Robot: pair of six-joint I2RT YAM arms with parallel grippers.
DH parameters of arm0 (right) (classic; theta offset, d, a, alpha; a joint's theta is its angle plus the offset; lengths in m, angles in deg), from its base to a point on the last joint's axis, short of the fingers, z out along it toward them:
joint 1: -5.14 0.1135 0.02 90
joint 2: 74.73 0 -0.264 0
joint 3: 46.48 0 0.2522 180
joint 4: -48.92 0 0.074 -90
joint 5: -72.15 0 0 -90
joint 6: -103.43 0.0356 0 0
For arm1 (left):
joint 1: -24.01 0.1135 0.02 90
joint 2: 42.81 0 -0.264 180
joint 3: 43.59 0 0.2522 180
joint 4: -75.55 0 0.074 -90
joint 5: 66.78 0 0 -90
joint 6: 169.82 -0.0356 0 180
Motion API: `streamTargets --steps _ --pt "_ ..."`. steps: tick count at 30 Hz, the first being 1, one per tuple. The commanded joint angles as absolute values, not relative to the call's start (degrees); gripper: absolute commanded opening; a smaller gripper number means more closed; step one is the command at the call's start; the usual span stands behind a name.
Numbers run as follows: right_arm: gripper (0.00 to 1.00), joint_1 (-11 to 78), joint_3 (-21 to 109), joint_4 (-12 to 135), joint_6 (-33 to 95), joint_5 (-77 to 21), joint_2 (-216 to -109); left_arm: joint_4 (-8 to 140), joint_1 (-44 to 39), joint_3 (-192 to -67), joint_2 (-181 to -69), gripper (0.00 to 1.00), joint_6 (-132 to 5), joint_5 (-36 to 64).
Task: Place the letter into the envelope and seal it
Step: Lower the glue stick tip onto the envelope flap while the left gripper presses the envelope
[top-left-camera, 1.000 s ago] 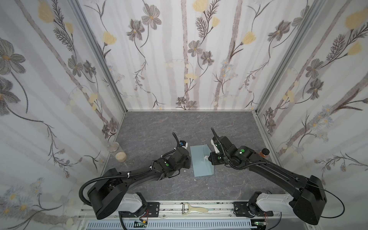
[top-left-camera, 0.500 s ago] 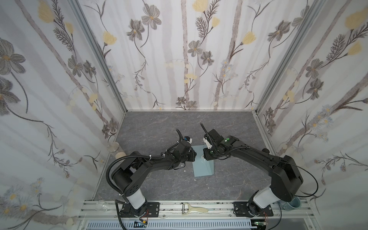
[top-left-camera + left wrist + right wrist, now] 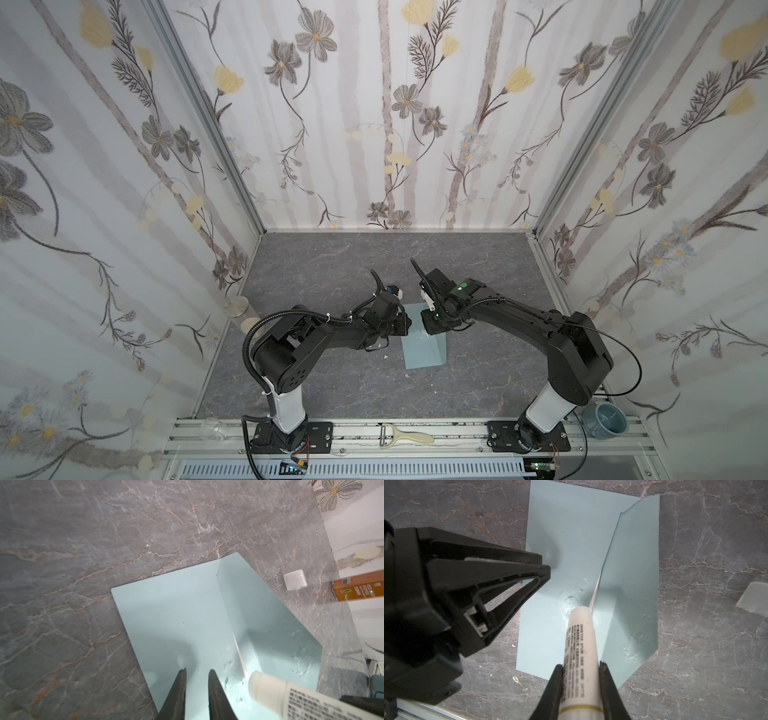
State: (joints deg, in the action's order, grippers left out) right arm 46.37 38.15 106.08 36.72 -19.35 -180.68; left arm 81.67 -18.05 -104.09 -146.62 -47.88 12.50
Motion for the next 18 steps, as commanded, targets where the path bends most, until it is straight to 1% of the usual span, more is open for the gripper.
streamTargets --steps 1,4,5,6,10,18 --pt "0.00 46.72 38.98 105.33 36.21 -17.27 -181.81 83.41 -18.00 -103.46 -147.22 0.21 -46.91 12.12" --pt "0.00 47.17 39.09 105.06 36.20 -16.47 -182.52 83.41 -17.95 -102.64 -147.47 0.20 -46.29 12.01" --pt "0.00 47.23 39.09 104.96 36.20 -16.36 -182.72 83.49 -18.00 -102.32 -147.49 0.19 -46.20 12.04" --pt "0.00 47.41 39.09 104.81 36.28 -16.21 -182.90 83.42 -17.96 -102.18 -147.50 0.16 -46.16 11.92" --pt "0.00 48.28 39.24 104.70 36.55 -14.90 -183.52 83.44 -17.91 -101.74 -147.49 0.14 -46.02 11.82" --pt "0.00 49.76 39.35 103.15 37.75 -12.54 -185.10 83.41 -17.93 -101.21 -147.23 0.14 -45.69 12.15"
